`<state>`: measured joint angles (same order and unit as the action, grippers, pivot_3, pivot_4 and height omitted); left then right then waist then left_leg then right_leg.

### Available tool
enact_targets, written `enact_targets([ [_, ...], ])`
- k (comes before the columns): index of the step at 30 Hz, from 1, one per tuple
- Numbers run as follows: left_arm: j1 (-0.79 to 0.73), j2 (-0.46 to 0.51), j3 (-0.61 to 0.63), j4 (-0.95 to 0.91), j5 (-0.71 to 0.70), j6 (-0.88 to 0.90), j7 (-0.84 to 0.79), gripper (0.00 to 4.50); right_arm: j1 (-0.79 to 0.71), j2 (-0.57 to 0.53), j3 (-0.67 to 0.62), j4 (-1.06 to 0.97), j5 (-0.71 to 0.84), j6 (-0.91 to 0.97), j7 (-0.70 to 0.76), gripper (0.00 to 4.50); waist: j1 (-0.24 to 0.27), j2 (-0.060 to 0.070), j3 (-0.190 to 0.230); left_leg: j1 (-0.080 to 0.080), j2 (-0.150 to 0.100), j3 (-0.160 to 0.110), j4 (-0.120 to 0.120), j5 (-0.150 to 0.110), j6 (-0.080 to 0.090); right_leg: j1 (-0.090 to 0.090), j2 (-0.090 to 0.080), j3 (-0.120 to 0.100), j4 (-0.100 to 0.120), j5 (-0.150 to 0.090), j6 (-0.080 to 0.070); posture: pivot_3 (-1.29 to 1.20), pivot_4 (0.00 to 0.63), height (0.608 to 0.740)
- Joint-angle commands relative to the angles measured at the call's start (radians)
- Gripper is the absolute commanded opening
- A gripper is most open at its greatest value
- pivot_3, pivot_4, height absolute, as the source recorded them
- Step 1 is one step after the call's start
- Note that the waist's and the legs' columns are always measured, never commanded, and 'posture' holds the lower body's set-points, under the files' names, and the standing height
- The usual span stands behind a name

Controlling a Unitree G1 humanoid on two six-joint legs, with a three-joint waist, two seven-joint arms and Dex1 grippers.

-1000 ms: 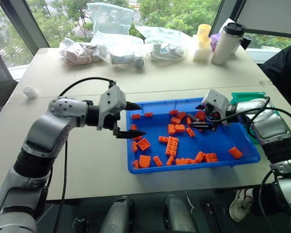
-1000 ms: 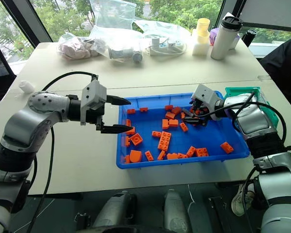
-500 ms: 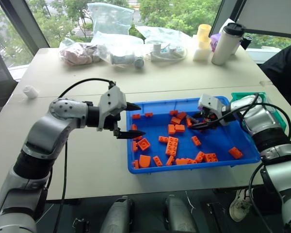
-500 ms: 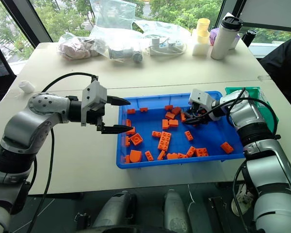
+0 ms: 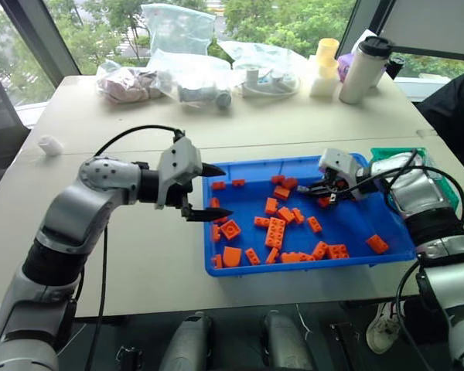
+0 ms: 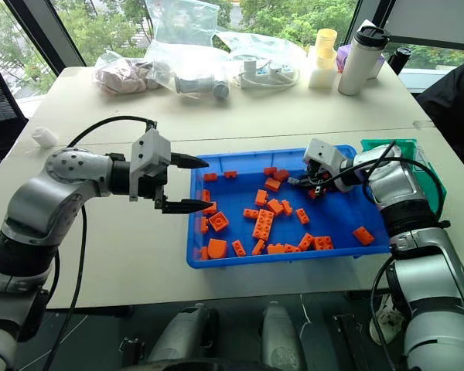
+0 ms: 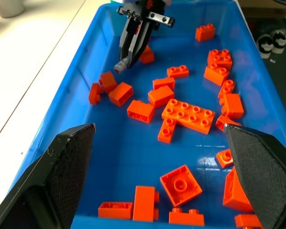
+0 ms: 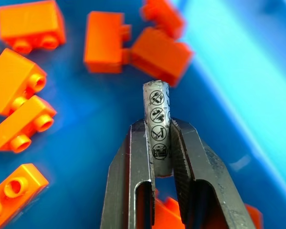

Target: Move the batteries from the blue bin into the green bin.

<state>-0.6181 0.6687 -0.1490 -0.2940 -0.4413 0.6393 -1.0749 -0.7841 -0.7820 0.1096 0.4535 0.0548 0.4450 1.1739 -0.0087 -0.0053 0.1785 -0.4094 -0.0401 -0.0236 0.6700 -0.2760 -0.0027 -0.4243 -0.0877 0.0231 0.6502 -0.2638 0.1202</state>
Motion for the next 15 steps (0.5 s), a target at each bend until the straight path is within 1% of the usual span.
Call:
enact_targets([
  [1, -0.026, -0.061, 0.017, 0.027, -0.018, -0.04, 0.028, 4.5, 0.012, -0.038, -0.256, -0.191, 0.121, 0.206, -0.156, 0.0, 0.001, 0.0, 0.0, 0.0, 0.0, 0.0, 0.0, 0.0, 0.0, 0.0, 0.0, 0.0, 0.0, 0.0, 0.0, 0.0, 0.15, 0.74],
  [2, -0.03, -0.073, 0.016, 0.036, -0.015, -0.046, 0.03, 4.5, 0.023, -0.037, -0.299, -0.226, 0.14, 0.251, -0.193, 0.0, 0.001, 0.0, 0.0, 0.0, 0.0, 0.0, 0.0, 0.0, 0.0, 0.0, 0.0, 0.0, 0.0, 0.0, 0.0, 0.0, 0.15, 0.74],
  [5, -0.082, -0.185, 0.001, 0.108, -0.023, -0.075, 0.056, 4.5, 0.111, -0.043, -0.525, -0.374, 0.182, 0.425, -0.352, 0.0, 0.014, 0.0, 0.0, 0.0, 0.0, -0.001, 0.0, -0.001, 0.002, 0.0, 0.0, -0.001, 0.0, 0.0, 0.0, 0.0, 0.15, 0.74],
  [7, -0.106, -0.232, -0.027, 0.148, -0.004, -0.104, 0.048, 4.5, 0.177, -0.043, -0.618, -0.45, 0.195, 0.5, -0.421, 0.0, 0.024, 0.0, 0.0, 0.0, 0.0, -0.001, 0.0, -0.001, 0.003, 0.001, 0.0, -0.001, 0.0, 0.0, 0.0, 0.0, 0.15, 0.74],
  [10, -0.14, -0.285, -0.043, 0.209, 0.009, -0.141, 0.043, 4.5, 0.268, -0.056, -0.666, -0.512, 0.195, 0.544, -0.476, 0.0, 0.02, 0.0, 0.0, 0.0, 0.0, 0.0, 0.0, -0.002, 0.003, 0.001, 0.0, 0.0, 0.0, 0.0, 0.0, 0.0, 0.15, 0.74],
  [13, -0.177, -0.348, -0.05, 0.29, 0.031, -0.184, 0.058, 4.5, 0.317, -0.061, -0.688, -0.534, 0.2, 0.561, -0.522, 0.0, 0.013, 0.0, -0.001, 0.001, 0.0, 0.001, 0.0, -0.002, 0.003, 0.001, 0.0, 0.0, 0.001, 0.0, 0.0, 0.0, 0.15, 0.74],
  [15, -0.186, -0.362, -0.059, 0.32, 0.046, -0.207, 0.05, 4.5, 0.336, -0.064, -0.688, -0.539, 0.203, 0.56, -0.544, 0.0, 0.008, 0.001, -0.001, 0.001, 0.0, 0.002, 0.0, -0.002, 0.003, 0.001, 0.0, 0.001, 0.002, 0.0, 0.0, 0.0, 0.15, 0.74],
])
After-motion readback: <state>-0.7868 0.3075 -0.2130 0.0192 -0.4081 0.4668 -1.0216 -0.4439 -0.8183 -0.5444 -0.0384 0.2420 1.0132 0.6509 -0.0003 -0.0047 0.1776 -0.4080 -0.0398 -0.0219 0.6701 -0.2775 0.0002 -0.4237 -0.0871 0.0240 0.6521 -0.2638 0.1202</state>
